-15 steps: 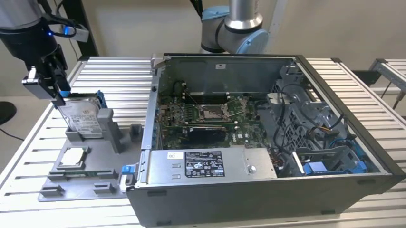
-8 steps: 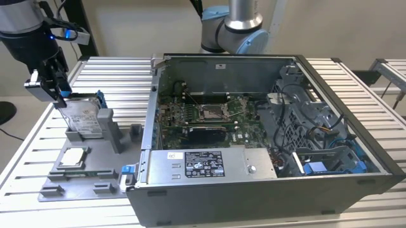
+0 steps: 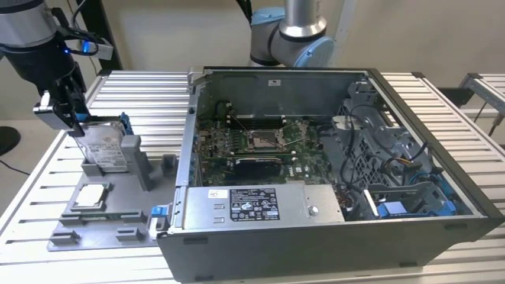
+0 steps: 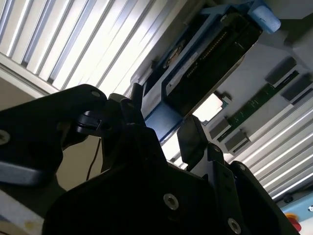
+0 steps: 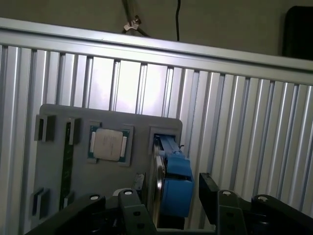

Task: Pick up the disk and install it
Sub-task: 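Pick up the disk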

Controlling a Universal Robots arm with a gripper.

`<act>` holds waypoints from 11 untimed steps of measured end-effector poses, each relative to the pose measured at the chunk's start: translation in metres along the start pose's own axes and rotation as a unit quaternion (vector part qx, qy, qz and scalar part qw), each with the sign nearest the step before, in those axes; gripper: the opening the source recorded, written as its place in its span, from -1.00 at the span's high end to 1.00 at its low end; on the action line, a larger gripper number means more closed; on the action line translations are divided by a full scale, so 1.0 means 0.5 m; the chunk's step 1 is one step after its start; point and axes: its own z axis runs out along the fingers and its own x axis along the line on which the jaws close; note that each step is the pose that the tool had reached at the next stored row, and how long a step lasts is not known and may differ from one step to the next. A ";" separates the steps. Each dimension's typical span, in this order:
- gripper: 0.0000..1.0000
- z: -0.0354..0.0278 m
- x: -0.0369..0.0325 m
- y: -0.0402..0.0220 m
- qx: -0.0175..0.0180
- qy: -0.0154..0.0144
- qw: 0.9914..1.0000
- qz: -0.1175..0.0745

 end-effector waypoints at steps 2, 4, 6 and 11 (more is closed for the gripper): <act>-1.00 0.004 0.000 0.000 0.000 0.000 1.000 0.000; -1.00 0.007 0.000 0.000 0.000 -0.001 1.000 0.000; -1.00 0.007 0.000 0.000 0.000 -0.001 1.000 0.000; -1.00 0.014 0.001 0.000 -0.001 -0.001 1.000 0.000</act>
